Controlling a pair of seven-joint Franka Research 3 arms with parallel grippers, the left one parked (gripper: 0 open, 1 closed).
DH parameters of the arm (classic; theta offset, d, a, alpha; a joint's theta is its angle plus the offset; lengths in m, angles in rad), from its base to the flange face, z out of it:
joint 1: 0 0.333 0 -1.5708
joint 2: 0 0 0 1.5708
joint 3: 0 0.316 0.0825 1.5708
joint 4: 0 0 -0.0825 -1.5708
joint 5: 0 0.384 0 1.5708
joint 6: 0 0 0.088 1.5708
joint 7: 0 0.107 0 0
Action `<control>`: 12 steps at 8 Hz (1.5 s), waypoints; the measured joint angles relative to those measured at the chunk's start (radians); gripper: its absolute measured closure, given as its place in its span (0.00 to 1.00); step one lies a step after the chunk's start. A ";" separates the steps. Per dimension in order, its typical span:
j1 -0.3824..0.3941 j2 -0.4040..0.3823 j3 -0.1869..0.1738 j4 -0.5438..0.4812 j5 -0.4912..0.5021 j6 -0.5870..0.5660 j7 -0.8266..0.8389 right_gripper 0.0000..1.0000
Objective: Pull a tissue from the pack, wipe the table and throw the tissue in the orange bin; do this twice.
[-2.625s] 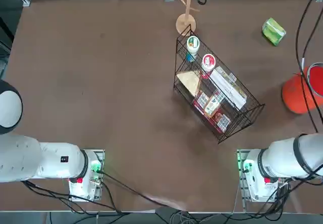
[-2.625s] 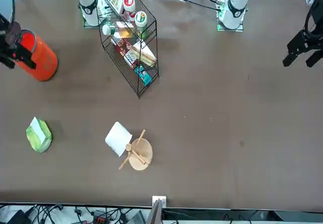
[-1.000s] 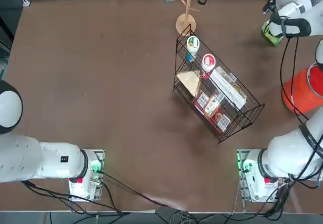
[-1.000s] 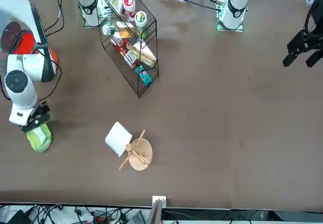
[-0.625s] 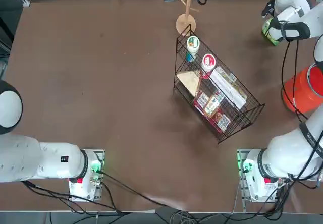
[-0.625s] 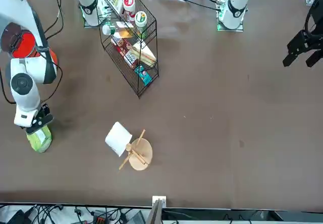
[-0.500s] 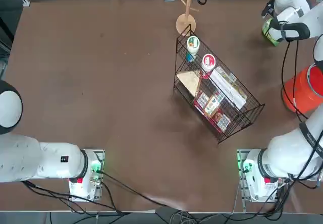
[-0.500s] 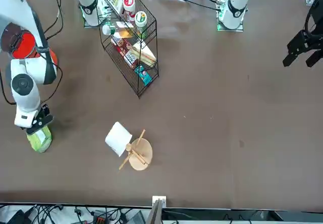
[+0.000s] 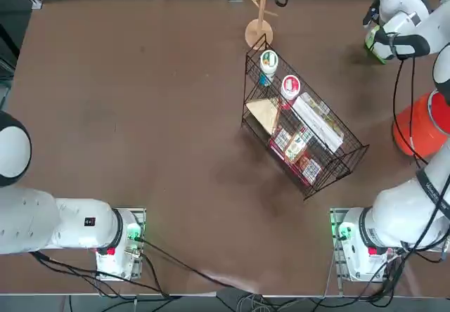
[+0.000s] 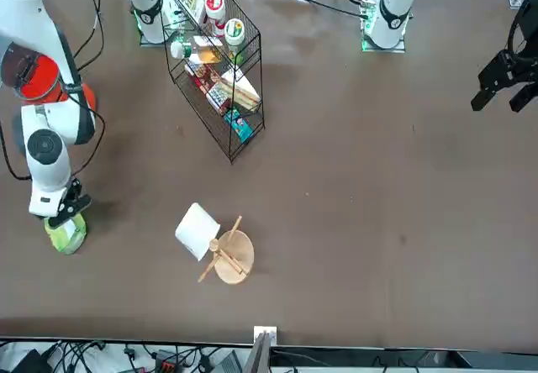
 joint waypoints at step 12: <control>0.014 -0.284 0.075 0.059 0.446 -0.455 0.048 0.99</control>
